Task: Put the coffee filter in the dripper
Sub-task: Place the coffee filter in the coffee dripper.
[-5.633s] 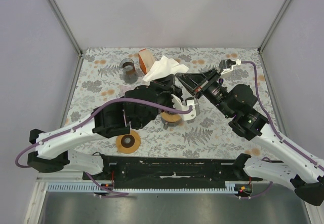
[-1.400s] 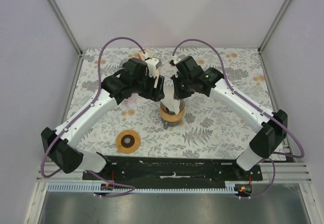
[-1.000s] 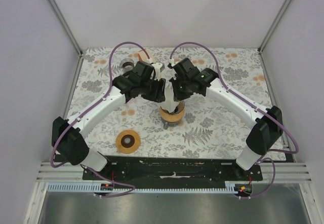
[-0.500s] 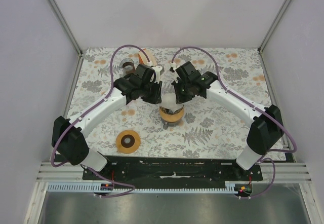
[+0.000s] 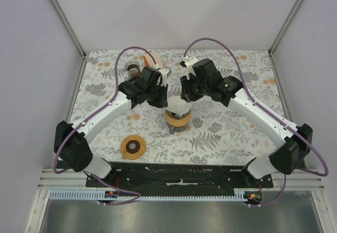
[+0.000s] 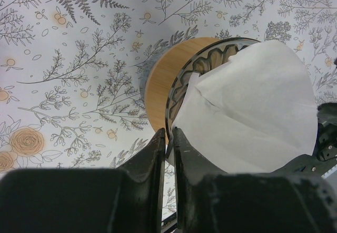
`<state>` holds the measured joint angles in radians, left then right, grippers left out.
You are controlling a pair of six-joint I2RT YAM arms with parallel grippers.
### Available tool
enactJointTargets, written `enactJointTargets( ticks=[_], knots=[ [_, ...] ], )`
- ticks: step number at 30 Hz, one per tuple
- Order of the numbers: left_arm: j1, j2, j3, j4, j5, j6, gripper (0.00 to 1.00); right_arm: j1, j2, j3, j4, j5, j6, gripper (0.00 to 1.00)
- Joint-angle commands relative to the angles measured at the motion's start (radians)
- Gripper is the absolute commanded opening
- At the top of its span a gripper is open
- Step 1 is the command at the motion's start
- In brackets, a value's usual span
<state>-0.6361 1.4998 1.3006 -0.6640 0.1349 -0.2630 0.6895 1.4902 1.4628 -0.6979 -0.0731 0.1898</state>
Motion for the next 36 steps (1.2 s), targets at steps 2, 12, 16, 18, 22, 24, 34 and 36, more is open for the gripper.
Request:
enactJointTargets(
  ticks=[2, 12, 16, 18, 22, 24, 34, 36],
  knots=[
    [-0.004, -0.013, 0.034, 0.012, 0.017, 0.016, 0.17, 0.054, -0.041, -0.031, 0.098, -0.042, -0.039, 0.19],
    [-0.002, -0.023, 0.06, 0.001, 0.028, 0.011, 0.25, 0.074, 0.053, -0.128, 0.09, -0.033, 0.034, 0.0],
    [0.006, -0.032, 0.084, 0.0, 0.035, -0.01, 0.38, 0.077, 0.082, -0.137, 0.089, -0.024, 0.023, 0.0],
    [0.024, -0.039, 0.097, -0.006, 0.046, -0.027, 0.45, 0.085, 0.102, -0.134, 0.075, -0.007, 0.023, 0.0],
    [0.088, -0.059, 0.129, -0.026, 0.097, -0.064, 0.53, 0.102, 0.142, -0.111, 0.018, 0.053, 0.016, 0.0],
    [0.118, -0.072, 0.131, -0.029, 0.118, -0.091, 0.54, 0.111, 0.168, -0.091, -0.001, 0.064, 0.013, 0.0],
    [0.145, -0.102, -0.037, 0.017, 0.241, -0.202, 0.59, 0.15, 0.295, 0.034, -0.071, 0.116, 0.017, 0.0],
    [0.138, -0.096, -0.055, 0.024, 0.244, -0.202, 0.6, 0.151, 0.297, 0.037, -0.071, 0.096, 0.014, 0.0]
  ],
)
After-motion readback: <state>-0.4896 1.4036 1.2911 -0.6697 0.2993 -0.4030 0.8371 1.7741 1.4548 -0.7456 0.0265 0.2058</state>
